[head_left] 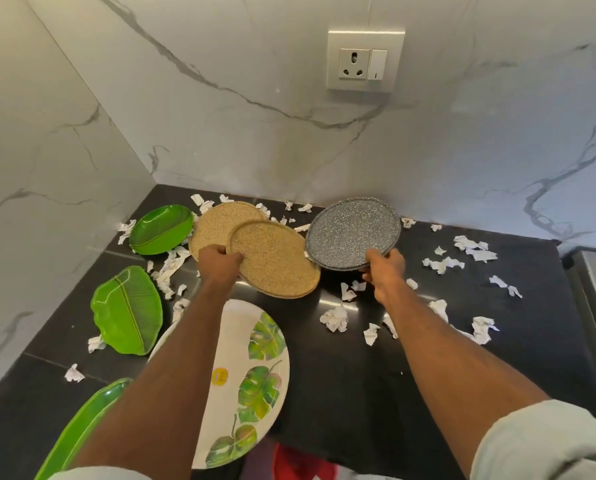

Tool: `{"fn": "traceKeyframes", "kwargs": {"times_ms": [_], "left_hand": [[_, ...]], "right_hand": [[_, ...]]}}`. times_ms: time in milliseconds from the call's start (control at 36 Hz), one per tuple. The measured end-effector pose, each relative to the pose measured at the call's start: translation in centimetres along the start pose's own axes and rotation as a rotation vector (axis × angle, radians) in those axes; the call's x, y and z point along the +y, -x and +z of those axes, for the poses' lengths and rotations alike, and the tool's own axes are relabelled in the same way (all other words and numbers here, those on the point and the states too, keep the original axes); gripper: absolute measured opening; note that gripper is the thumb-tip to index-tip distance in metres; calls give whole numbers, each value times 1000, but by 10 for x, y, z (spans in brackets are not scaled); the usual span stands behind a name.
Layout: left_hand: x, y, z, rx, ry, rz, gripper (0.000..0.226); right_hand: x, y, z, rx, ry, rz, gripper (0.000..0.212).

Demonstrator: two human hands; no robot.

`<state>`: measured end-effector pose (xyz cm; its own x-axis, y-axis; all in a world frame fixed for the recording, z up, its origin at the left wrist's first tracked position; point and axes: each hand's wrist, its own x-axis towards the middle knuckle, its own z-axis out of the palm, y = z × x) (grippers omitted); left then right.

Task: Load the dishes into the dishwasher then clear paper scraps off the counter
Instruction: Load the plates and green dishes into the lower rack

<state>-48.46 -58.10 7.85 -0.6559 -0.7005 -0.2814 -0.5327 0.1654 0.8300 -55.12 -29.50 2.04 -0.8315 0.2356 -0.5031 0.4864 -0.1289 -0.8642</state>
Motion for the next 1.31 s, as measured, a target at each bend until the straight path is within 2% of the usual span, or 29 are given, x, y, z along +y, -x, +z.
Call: {"fn": "traceKeyframes", "kwargs": {"times_ms": [111, 222, 306, 472, 611, 722, 806, 917, 1083, 1167, 1306], "left_hand": [[-8, 25, -18, 92, -2, -19, 11], [-27, 47, -32, 147, 28, -30, 13], [-38, 77, -33, 240, -3, 22, 14], [-36, 152, -23, 373, -173, 397, 10], [-34, 208, -15, 251, -444, 763, 9], [-44, 253, -19, 267, -434, 862, 15], [-64, 282, -27, 268, -388, 838, 21], [-103, 316, -47, 334, -220, 590, 18], [-153, 396, -66, 401, -25, 296, 25], [-173, 429, -63, 331, 46, 251, 28], [-206, 483, -41, 247, 68, 227, 30]], "right_hand": [[-6, 12, -12, -42, -22, -71, 21], [-5, 22, -29, -45, 54, -168, 25], [0, 33, -50, -29, 155, -260, 18], [16, 51, -103, -31, 282, -397, 4], [34, 89, -146, 38, 295, -434, 12], [50, 129, -174, 60, 273, -452, 13], [69, 167, -195, 101, 240, -448, 14], [101, 223, -229, 154, 246, -488, 12], [151, 299, -293, 204, 332, -482, 29], [169, 328, -330, 172, 332, -487, 27], [194, 362, -400, 232, 366, -470, 18]]}}
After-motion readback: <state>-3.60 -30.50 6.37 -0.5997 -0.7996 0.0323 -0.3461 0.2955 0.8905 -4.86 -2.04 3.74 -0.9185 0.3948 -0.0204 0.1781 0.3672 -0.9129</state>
